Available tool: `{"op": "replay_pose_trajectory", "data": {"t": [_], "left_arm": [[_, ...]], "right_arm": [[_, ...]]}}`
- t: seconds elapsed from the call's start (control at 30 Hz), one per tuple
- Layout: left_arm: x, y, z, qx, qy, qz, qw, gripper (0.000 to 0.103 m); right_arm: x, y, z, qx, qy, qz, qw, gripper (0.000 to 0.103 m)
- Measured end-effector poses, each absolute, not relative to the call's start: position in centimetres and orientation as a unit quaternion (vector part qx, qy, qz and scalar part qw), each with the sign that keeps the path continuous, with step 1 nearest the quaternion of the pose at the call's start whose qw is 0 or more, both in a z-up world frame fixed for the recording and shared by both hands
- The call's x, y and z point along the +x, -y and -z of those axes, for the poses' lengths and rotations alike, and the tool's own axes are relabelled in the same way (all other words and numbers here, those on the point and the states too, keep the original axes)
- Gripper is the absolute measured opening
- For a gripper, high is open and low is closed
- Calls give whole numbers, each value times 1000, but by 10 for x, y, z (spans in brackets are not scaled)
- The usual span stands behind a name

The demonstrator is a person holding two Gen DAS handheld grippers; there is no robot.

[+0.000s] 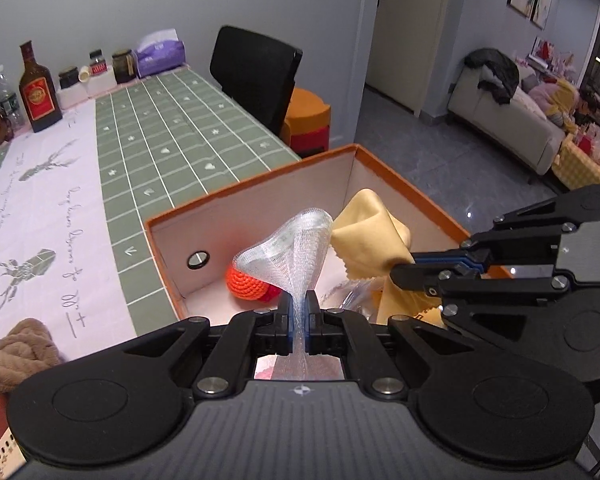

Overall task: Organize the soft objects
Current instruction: 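Carry the mesh bag and yellow cloth into the orange box and open both grippers, then withdraw both tools from the box back over the table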

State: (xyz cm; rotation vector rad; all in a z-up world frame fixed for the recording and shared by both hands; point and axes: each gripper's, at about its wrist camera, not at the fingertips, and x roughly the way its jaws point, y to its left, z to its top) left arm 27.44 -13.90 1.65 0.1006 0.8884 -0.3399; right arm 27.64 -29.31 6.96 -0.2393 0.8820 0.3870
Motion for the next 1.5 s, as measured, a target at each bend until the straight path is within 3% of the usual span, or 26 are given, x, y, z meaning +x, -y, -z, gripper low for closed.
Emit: {"op": "replay_pose_trajectory", "data": {"t": [0.37, 0.63, 0.77, 0.9, 1.03, 1.17, 1.5], "left_arm": [[311, 148, 9, 31, -462, 163, 871, 6], [310, 152, 10, 44, -474, 150, 867, 33], [304, 143, 2, 40, -466, 142, 872, 49], [292, 132, -12, 27, -446, 142, 883, 69], [274, 120, -30, 17, -421, 146, 895, 70], [243, 102, -52, 5, -377, 135, 916, 70], [138, 32, -68, -37, -254, 71, 964, 70]], "right_arm": [[319, 292, -33, -108, -469, -189, 856, 2], [320, 292, -28, -126, -475, -186, 851, 10], [318, 296, -34, -125, -471, -178, 855, 31], [308, 296, -47, -123, -462, -173, 861, 35], [290, 290, -68, -124, -440, -164, 874, 41], [258, 277, -93, -130, -396, -153, 896, 61], [161, 226, -115, -87, -287, -197, 933, 66]]}}
